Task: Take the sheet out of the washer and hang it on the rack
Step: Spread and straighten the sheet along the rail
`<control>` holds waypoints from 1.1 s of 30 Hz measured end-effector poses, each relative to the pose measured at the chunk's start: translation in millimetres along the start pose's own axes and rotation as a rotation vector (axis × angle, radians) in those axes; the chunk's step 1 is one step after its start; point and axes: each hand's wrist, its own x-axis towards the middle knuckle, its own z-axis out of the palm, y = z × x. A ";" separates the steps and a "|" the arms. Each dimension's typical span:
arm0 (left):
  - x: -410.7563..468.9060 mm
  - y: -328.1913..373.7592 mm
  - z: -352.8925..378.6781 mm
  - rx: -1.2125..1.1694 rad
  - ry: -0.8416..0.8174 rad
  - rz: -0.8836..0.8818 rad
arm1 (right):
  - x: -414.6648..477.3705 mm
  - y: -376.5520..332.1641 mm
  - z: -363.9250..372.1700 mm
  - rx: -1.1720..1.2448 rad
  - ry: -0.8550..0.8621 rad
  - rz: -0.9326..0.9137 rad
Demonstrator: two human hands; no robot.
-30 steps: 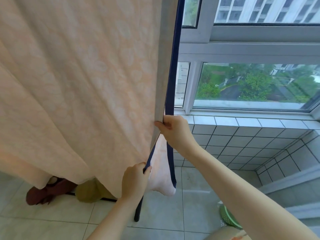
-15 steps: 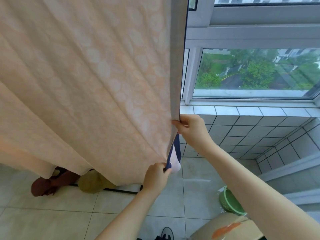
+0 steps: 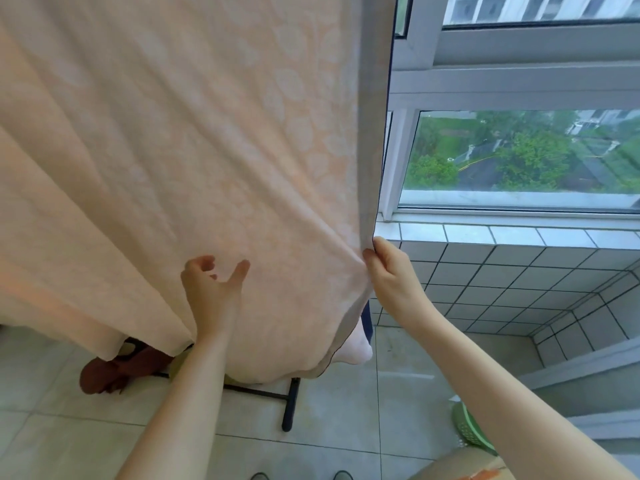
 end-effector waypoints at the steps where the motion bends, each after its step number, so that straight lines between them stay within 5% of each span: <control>1: 6.8 4.4 -4.0 -0.013 0.075 -0.002 | -0.5 -1.4 1.1 0.025 0.001 0.004; 5: 46.6 6.4 -24.3 -0.050 0.327 -0.079 | -4.7 -5.0 -2.4 0.071 -0.051 0.002; 19: 111.6 -8.3 -47.6 -0.025 0.336 -0.223 | 6.1 13.1 2.0 -0.013 0.004 -0.035; 24: 97.5 -12.9 -44.4 0.058 0.324 0.003 | 11.2 16.1 12.6 -0.079 0.076 -0.042; 33: 56.6 -17.4 -23.8 0.108 0.213 0.118 | 17.3 23.9 7.1 -0.172 0.150 0.039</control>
